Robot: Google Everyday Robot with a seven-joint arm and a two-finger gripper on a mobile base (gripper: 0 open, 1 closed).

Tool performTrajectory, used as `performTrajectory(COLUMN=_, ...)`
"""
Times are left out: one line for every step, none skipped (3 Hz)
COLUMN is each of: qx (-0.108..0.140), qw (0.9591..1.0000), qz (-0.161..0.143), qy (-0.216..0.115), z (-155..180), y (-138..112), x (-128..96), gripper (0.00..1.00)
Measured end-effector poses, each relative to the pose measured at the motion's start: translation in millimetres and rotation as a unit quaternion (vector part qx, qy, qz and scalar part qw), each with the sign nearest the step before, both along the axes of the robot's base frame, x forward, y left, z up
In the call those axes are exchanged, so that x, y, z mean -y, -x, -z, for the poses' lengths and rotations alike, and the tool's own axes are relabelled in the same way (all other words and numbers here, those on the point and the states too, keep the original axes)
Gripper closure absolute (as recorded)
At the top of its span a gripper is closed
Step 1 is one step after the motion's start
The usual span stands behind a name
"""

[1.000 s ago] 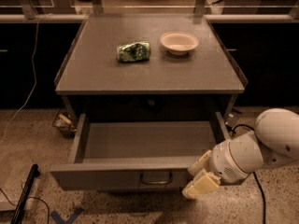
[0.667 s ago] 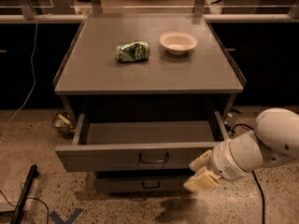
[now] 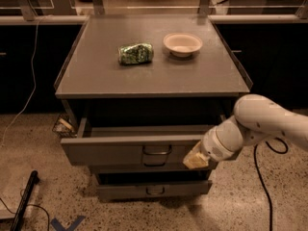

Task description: Close top drawer

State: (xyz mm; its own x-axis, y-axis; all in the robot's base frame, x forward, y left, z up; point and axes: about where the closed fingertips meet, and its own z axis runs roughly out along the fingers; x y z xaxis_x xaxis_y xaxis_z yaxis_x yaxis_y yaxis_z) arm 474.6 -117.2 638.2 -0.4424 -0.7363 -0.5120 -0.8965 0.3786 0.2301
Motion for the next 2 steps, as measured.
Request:
performTrajectory(qx=0.001, qw=0.9999, qz=0.008, qy=0.013, z=11.4, y=-31.2, x=-2.1, gripper=1.0)
performTrajectory(qx=0.0, qw=0.9999, qz=0.008, qy=0.013, z=11.5, y=-31.2, x=-2.2, gripper=0.81)
